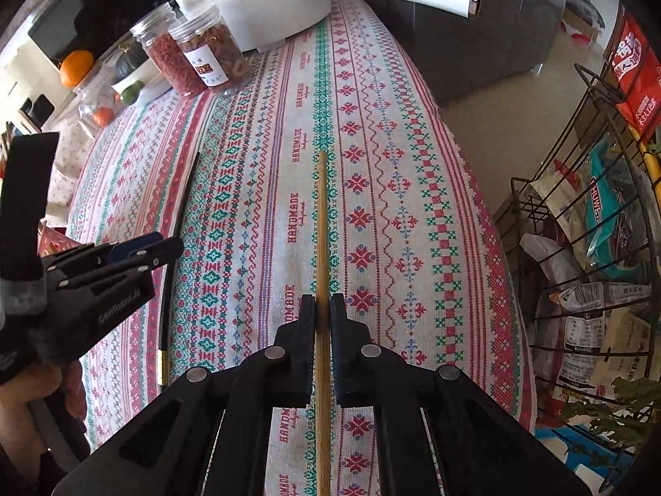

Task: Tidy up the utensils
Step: 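Grasp the last wooden chopstick with the right gripper while the left grasps a black chopstick, then carry both chopsticks over the pink basket and release them inside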

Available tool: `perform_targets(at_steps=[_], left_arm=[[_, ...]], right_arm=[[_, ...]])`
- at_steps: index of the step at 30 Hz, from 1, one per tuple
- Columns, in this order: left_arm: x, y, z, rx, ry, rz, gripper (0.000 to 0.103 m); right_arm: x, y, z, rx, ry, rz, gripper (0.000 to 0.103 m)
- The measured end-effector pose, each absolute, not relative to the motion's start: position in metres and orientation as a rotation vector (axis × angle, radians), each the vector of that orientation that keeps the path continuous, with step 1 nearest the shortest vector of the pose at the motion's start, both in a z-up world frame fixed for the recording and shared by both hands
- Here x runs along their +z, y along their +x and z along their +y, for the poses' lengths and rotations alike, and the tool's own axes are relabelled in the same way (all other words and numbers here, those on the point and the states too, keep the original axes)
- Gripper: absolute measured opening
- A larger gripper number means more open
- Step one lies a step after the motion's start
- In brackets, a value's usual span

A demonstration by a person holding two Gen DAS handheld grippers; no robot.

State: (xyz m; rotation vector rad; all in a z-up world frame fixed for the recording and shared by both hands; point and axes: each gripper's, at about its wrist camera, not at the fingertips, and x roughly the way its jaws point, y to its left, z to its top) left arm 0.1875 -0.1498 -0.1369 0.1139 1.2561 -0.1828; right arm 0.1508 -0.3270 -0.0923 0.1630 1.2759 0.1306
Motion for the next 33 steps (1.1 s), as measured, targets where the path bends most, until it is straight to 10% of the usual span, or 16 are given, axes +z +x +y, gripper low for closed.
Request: perform_targets(at_steps=[13, 33], left_arm=[[-0.145, 0.193, -0.154, -0.185, 0.137, 1.278, 0.007], [0.008, 0.062, -0.038, -0.302, 0.059, 0.765, 0.006]], right_arm=[[-0.085, 0.150, -0.323, 0.134, 0.147, 1.252, 0.006], [-0.003, 0.110, -0.266, 0.242, 0.213, 0.992, 0.007]])
